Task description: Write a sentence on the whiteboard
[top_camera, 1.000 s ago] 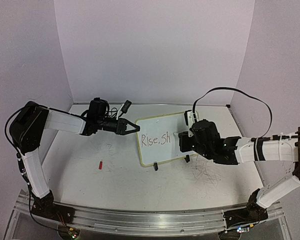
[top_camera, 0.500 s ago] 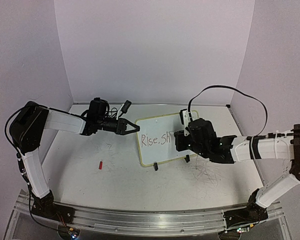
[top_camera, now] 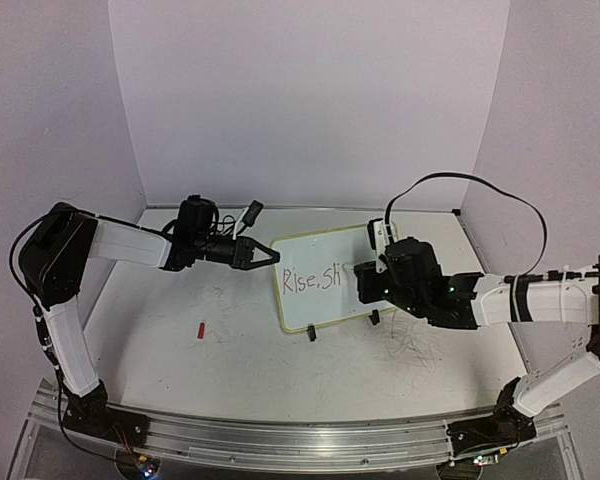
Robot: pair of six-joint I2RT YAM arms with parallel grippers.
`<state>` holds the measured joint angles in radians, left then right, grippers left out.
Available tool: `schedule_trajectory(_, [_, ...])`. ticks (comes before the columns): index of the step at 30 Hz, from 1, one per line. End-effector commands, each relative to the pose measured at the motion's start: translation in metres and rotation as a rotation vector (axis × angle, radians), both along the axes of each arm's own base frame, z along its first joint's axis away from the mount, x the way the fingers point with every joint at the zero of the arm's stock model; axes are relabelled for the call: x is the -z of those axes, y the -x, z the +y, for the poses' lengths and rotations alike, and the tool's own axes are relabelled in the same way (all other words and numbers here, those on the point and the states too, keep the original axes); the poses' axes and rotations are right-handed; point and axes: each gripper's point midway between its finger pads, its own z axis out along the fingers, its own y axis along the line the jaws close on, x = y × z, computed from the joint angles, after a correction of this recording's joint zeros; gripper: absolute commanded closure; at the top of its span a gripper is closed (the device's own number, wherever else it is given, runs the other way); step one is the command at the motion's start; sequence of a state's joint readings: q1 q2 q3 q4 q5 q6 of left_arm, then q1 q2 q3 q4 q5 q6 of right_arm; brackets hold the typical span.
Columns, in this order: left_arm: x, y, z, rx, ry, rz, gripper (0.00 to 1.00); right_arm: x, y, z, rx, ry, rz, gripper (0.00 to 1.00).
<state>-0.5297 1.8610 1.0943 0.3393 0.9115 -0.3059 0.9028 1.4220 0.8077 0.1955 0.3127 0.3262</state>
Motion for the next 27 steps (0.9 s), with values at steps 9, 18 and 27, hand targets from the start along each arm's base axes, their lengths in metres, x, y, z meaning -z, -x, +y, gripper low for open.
schedule_trajectory(9, [-0.005,-0.001,-0.003,-0.014,-0.022,-0.006,1.0,-0.004,-0.002,0.006,-0.012,-0.032,-0.014,1.0])
schedule_trajectory(18, [-0.006,-0.001,-0.003,-0.013,-0.021,-0.009,1.0,0.005,-0.009,0.004,0.028,-0.006,-0.01,1.0])
schedule_trajectory(27, [-0.007,-0.001,-0.003,-0.013,-0.02,-0.012,1.0,0.015,-0.004,-0.003,0.041,0.014,0.024,1.0])
